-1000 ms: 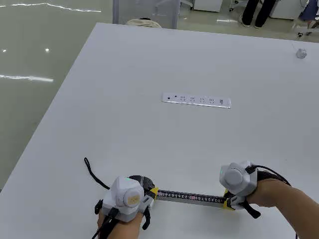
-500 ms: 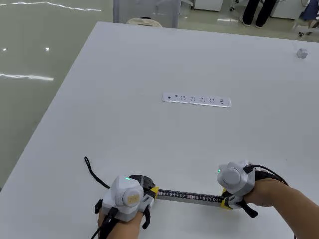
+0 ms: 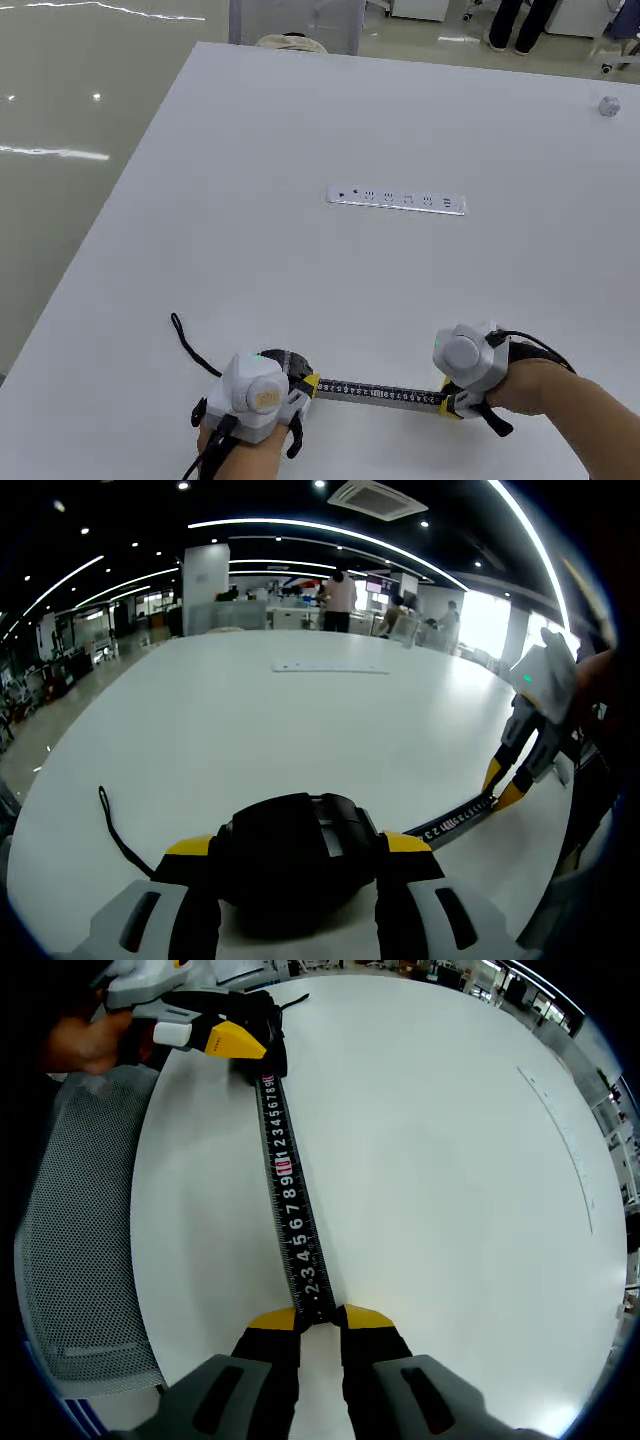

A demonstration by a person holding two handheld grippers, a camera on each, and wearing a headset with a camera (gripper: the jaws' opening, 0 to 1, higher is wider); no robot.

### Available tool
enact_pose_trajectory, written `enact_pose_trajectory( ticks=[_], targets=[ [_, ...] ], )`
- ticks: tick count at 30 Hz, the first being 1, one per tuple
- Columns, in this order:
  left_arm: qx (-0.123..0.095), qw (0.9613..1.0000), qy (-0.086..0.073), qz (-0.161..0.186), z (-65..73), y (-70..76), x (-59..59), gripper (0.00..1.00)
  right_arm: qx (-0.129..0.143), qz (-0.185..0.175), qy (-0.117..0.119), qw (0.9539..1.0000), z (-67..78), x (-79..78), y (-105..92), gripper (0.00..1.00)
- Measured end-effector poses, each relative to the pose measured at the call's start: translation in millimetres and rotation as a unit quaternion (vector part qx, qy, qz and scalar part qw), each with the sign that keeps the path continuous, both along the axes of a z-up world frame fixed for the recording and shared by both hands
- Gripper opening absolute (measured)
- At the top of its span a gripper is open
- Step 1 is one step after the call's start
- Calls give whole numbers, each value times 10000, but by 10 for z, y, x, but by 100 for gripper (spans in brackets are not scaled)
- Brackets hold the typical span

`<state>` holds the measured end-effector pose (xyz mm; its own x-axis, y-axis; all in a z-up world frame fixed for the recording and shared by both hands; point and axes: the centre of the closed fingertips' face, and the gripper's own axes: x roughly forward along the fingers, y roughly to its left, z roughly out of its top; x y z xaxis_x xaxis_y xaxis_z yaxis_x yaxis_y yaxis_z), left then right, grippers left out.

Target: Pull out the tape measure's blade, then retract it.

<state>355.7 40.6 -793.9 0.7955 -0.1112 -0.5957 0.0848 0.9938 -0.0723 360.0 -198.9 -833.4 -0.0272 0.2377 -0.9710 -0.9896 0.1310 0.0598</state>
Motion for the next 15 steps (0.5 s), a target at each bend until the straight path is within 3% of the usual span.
enact_pose_trajectory(
  ticks=[15],
  targets=[
    [-34,10000,42,-2,1,-4,-3,59,63,-14,-10,10000,22,-15,76,15]
  ],
)
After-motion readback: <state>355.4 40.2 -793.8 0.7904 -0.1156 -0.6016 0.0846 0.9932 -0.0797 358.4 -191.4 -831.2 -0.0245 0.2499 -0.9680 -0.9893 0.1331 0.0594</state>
